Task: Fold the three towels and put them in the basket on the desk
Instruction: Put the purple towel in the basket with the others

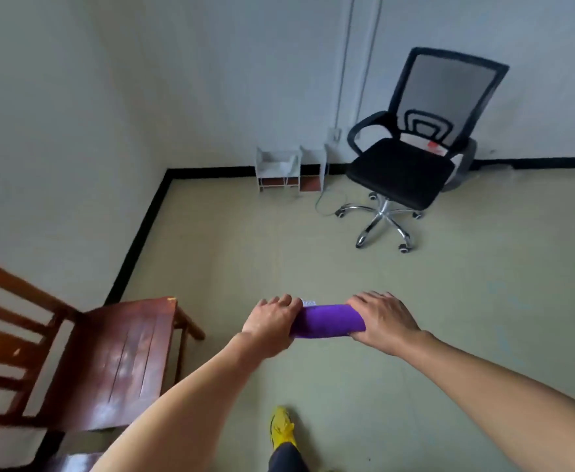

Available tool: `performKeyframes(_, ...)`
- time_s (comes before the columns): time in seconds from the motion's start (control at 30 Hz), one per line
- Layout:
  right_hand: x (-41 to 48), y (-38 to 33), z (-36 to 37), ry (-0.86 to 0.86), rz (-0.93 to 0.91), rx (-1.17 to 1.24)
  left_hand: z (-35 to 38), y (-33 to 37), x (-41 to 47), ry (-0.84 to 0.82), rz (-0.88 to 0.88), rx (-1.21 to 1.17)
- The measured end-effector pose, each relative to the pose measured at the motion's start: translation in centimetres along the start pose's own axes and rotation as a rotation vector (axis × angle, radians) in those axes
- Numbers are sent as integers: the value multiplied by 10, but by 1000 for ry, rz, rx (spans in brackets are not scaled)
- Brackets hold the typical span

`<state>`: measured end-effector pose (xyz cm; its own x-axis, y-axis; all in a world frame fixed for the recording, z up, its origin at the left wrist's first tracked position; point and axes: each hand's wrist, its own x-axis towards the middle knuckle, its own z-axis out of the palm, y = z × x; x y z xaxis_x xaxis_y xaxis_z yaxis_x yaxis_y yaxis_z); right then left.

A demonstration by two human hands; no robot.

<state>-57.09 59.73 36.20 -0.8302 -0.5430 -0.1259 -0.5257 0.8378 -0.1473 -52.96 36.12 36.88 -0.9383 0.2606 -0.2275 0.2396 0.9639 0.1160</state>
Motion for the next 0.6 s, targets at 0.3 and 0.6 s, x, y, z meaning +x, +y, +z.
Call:
performKeyframes(0.3, -59, 201, -72, 149, 341, -84, -77, 164, 189, 84, 393, 157)
performKeyframes(0.6, -118, 410, -125, 231, 671, -88, -128, 360, 376, 99, 700, 229)
